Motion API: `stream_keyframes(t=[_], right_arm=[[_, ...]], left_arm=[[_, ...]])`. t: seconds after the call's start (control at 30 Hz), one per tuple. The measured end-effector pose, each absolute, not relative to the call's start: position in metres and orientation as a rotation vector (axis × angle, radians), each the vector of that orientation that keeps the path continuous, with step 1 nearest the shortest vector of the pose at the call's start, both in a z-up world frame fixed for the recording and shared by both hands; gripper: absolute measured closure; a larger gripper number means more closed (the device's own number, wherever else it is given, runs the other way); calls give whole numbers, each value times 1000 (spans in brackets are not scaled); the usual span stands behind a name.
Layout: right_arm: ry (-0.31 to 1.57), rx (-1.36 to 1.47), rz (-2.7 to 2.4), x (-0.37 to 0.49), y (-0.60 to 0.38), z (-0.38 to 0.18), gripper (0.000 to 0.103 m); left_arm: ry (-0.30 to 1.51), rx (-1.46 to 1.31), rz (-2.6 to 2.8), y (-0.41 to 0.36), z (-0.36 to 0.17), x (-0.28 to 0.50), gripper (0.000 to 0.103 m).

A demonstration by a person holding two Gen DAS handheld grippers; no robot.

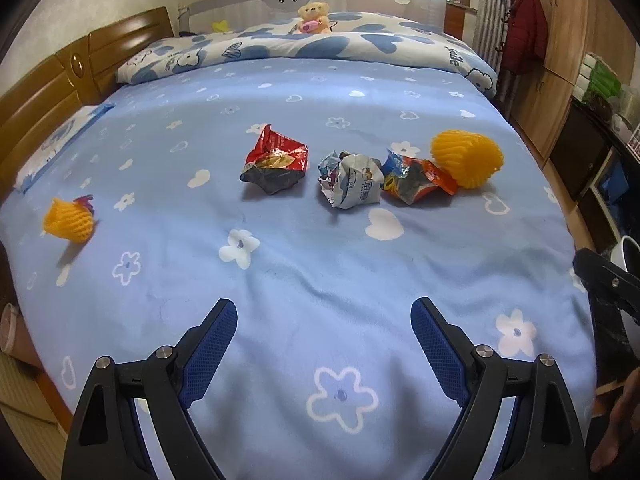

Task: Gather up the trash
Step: 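Move both open tools back toward the remaining wrappers on the bed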

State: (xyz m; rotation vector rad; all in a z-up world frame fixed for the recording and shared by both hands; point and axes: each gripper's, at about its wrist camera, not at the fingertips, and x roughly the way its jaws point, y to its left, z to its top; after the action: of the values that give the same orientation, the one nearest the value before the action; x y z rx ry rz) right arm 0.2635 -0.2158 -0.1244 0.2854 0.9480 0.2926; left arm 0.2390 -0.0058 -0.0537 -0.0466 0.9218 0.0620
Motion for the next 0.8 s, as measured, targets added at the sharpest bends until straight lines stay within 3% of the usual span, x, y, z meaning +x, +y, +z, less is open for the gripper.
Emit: stream_keyframes(t=[0.8], right_arm=[[951, 303, 345, 362, -185, -141, 25]], left_arm=[[916, -86, 20, 13, -82, 355, 14]])
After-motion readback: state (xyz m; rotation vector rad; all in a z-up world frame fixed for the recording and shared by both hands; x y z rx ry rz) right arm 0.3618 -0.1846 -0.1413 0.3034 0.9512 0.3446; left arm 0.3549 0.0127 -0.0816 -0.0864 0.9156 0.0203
